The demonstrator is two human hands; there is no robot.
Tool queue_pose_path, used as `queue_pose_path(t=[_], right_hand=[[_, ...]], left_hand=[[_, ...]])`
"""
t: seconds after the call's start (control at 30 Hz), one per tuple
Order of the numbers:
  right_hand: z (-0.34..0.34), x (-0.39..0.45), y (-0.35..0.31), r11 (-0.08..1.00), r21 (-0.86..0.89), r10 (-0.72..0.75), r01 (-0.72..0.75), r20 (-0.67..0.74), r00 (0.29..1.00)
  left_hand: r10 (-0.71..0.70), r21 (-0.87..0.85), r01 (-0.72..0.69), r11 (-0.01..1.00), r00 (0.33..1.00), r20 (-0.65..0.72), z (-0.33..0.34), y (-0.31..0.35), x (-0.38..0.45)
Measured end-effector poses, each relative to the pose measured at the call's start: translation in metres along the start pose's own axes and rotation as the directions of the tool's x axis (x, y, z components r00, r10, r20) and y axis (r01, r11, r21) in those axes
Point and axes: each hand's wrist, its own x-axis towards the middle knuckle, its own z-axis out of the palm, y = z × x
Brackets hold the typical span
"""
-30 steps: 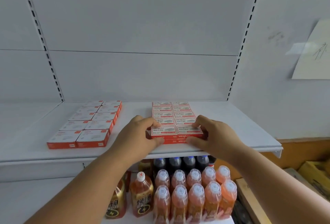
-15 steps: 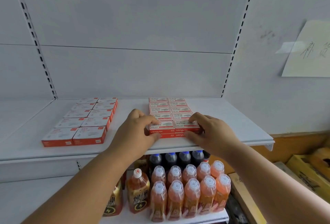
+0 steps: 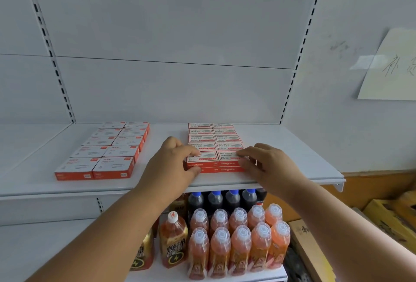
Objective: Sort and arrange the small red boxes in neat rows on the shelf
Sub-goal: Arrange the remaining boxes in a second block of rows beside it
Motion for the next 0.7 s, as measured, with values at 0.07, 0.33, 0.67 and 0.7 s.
queue_pose_path(t=[0.07,0.33,0.67,0.7], right_hand=[[-0.0005,-0.0006,0.0002,1.000,0.018,0.005,-0.005,0.000,1.000],[-0.0026,-0.0040,0.0020,1.000,0.029,-0.008,0.008,-0.004,1.000],[0.0008,-0.0057,-0.0022,0.997,-0.066,-0.031,0.029,-0.022,0.999],[0.0017,-0.0065,-0.0033,0.994,-0.098,-0.044,0.041,-0.025,0.999]], left_hand=[[-0.006,-0.002,0.006,1.000,1.000,0.002,0.0002,0.0015,0.0000],[-0.054,-0.015,0.054,0.998,0.999,0.000,-0.0007,0.0049,0.0020],[-0.112,-0.044,0.110,0.993,0.993,-0.034,0.0005,0.0052,0.0007],[-0.113,-0.046,0.111,0.993,0.993,-0.036,0.0006,0.0049,0.0005]])
